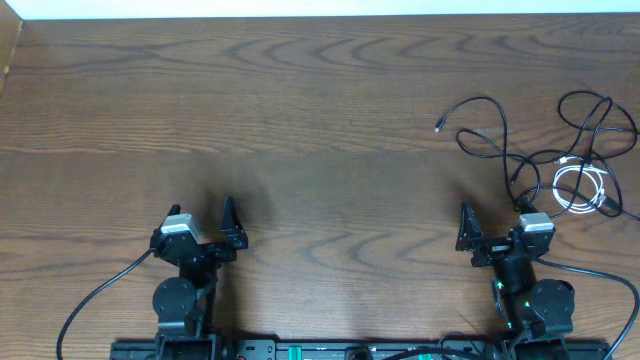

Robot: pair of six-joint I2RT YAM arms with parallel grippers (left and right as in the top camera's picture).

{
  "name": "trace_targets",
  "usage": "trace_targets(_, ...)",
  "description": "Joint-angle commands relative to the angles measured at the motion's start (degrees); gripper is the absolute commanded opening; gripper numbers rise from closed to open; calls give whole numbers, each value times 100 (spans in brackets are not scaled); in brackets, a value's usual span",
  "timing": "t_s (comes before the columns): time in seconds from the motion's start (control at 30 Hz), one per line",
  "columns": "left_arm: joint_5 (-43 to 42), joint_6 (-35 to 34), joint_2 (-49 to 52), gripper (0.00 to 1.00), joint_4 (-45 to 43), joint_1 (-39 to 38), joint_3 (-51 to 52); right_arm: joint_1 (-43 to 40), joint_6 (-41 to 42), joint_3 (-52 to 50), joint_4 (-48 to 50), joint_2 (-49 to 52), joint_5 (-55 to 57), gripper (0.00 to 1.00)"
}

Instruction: Untangle cables

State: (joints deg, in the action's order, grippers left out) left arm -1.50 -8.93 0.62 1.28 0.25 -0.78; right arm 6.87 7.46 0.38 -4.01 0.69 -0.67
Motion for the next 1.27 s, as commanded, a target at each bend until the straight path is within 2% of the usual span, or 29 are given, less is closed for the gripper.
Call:
trace_targets(0.0,155,98,-39,99,293,-22,55,-4,81,-9,-26,-31,-37,99)
trace_targets(1.23,155,96,-39,99,293,-22,55,-4,81,-9,-24,-31,-37,99)
